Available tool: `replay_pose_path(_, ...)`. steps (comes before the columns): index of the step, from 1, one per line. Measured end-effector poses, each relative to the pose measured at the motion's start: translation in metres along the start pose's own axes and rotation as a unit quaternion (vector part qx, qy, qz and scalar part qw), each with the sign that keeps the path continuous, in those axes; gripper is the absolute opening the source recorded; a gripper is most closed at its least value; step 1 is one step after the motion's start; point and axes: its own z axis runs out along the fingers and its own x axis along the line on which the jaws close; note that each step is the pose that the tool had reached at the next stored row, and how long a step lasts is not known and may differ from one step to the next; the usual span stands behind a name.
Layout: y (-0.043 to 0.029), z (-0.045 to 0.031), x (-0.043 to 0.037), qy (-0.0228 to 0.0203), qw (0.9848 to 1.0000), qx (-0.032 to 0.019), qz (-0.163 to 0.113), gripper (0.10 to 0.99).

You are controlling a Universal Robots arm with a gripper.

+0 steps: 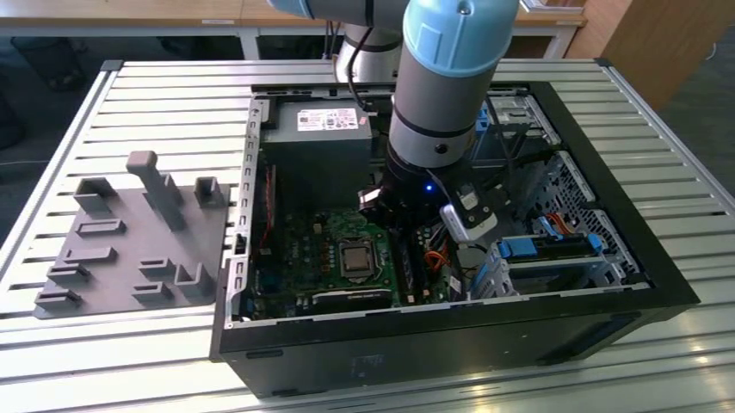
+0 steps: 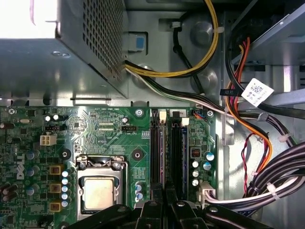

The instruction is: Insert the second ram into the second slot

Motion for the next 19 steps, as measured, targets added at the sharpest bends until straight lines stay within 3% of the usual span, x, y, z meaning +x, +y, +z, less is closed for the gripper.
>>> replay_pose_path(19,0.0008,0.0053,-0.0001,0.0,1.0,-0.0001,-0.001,0.137)
